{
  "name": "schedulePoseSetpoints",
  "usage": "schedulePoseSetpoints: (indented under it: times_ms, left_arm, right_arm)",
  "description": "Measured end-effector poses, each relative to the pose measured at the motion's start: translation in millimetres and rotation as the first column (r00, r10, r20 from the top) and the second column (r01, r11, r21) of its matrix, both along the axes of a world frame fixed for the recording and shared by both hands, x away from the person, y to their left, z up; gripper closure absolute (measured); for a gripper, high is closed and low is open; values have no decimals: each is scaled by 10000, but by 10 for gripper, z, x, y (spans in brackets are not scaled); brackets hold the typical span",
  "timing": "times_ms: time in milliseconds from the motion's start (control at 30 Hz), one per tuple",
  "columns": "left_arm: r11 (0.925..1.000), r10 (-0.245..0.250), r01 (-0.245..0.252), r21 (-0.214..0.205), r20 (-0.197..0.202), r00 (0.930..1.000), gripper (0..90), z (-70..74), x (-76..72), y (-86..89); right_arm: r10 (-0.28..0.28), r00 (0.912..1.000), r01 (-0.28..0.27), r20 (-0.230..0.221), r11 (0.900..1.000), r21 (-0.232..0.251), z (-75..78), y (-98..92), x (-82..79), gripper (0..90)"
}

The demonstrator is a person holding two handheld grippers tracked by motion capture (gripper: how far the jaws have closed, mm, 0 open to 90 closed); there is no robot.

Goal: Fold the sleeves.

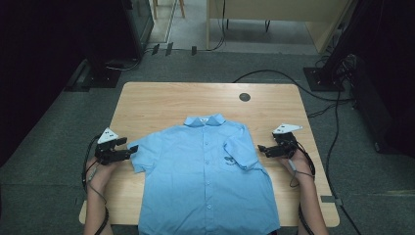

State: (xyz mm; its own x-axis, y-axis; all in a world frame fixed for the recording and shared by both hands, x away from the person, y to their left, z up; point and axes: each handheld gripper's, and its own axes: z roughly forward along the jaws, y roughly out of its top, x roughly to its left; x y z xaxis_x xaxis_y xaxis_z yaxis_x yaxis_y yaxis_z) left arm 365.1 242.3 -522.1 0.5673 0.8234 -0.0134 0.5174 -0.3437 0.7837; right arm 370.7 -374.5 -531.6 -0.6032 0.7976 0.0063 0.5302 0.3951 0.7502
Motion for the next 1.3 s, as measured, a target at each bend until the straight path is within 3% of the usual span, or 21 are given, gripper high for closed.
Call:
schedulePoseSetpoints:
  times_ms: [133, 167, 200, 267, 300, 367, 400, 433, 467, 500, 533, 600, 700, 933, 1167, 1200, 1300]
  left_arm:
    - [9999, -6, 6, -145, -2, 10000, 431, 2, -3, 6]
    - [9999, 96, -96, 40, -11, 10000, 431, -3, -8, -11]
    - [9999, 96, -96, 40, -11, 10000, 497, -3, -8, -11]
    - [9997, 25, -28, 231, 129, 9999, 497, -3, -22, -34]
    - [9997, 25, -28, 231, 129, 9999, 574, -3, -22, -34]
    - [9998, -123, 121, 185, 122, 9998, 597, -2, -39, -60]
    - [9998, -123, 121, 185, 122, 9998, 699, -2, -39, -60]
    - [9997, -158, 156, 170, 114, 9998, 699, -1, -51, -89]
    - [9997, -158, 156, 170, 114, 9998, 787, -1, -51, -89]
    - [9999, -106, 106, -12, -1, 9999, 787, -3, -51, -109]
    - [9999, -106, 106, -12, -1, 9999, 857, -3, -51, -109]
    - [9998, 85, -87, -172, -113, 9999, 869, -3, -53, -125]
    - [9999, 100, -101, -35, -56, 9999, 879, 2, -64, -142]
    - [9999, -42, 42, -136, -3, 10000, 881, 53, -89, -182]
    - [9994, -17, 26, -342, 257, 9997, 881, 133, -125, -186]
    - [9987, -68, 92, -498, 476, 9988, 881, 202, -155, -195]
    - [9987, -68, 92, -498, 476, 9988, 881, 202, -155, -195]
  right_arm:
    - [-62, 10000, 62, 8, 10000, 2, 0, -2, 2, 104]
    - [-62, 10000, 62, 8, 10000, 2, 0, -2, 2, 104]
    - [-62, 10000, 62, 8, 10000, 2, 0, -2, 2, 104]
    - [-67, 10000, 67, 22, 10000, -5, 0, -3, 3, 104]
    - [-67, 10000, 67, 22, 10000, -5, 0, -3, 3, 104]
    - [-70, 10000, 70, 15, 10000, 1, -1, -3, 3, 104]
    - [-70, 10000, 70, 15, 10000, 1, -1, -3, 3, 104]
    - [-81, 10000, 81, 22, 10000, -3, 0, -4, 3, 104]
    - [-81, 10000, 81, 22, 10000, -3, 0, -4, 3, 104]
    - [-91, 10000, 91, 13, 10000, 2, 0, -4, 3, 104]
    - [-91, 10000, 91, 13, 10000, 2, 0, -4, 3, 104]
    - [-96, 10000, 96, 11, 10000, 0, 0, -4, 4, 104]
    - [-102, 9999, 102, 12, 9999, 6, 0, -4, 4, 104]
    - [-137, 9999, 137, -7, 9999, 2, 1, -5, 3, 105]
    - [-139, 9999, 139, -3, 9999, 4, 1, -5, 3, 105]
    - [-143, 9999, 143, -1, 9999, 3, 1, -5, 3, 105]
    - [-140, 9999, 140, -5, 9999, 5, 1, -5, 3, 105]
